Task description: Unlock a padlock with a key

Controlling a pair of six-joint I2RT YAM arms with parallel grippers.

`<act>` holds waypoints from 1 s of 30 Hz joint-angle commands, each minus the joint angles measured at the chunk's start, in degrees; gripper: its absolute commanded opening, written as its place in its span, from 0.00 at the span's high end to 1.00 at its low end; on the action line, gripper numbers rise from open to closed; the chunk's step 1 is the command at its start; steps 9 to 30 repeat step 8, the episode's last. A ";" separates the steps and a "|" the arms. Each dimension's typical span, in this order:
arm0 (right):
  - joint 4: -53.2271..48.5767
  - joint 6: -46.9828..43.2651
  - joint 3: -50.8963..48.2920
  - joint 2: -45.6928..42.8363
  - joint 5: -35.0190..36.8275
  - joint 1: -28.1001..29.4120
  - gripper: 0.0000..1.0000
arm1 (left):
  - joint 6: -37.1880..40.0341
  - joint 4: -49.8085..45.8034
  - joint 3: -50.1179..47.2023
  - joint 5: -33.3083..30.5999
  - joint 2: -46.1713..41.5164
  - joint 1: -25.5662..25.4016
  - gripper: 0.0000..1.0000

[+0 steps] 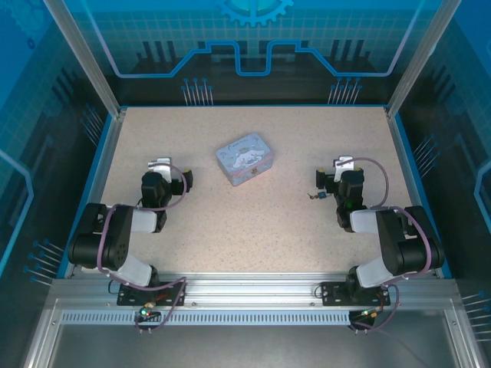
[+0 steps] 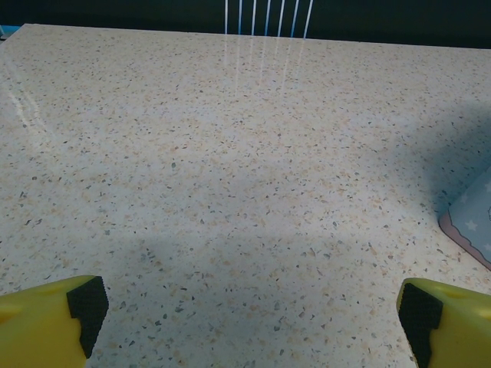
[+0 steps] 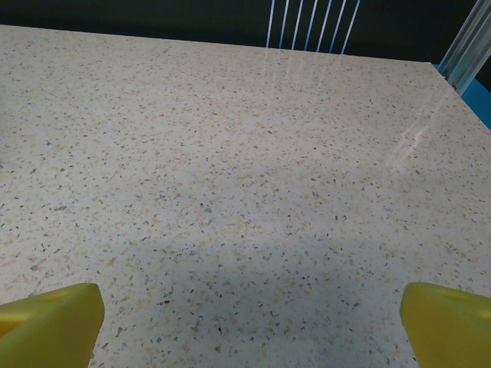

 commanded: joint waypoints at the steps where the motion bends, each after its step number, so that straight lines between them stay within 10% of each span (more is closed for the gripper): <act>1: -0.55 0.56 0.91 0.31 -0.98 -0.12 0.00 | -0.37 0.49 1.00 1.02 0.51 0.62 0.01; 4: -3.82 -1.85 2.66 0.44 -12.92 -2.31 0.00 | -0.65 0.70 0.87 -0.04 0.53 0.67 0.01; 30: -3.08 -2.01 2.15 0.36 -12.93 -2.13 0.00 | -0.91 1.69 0.29 -1.86 0.53 0.50 0.01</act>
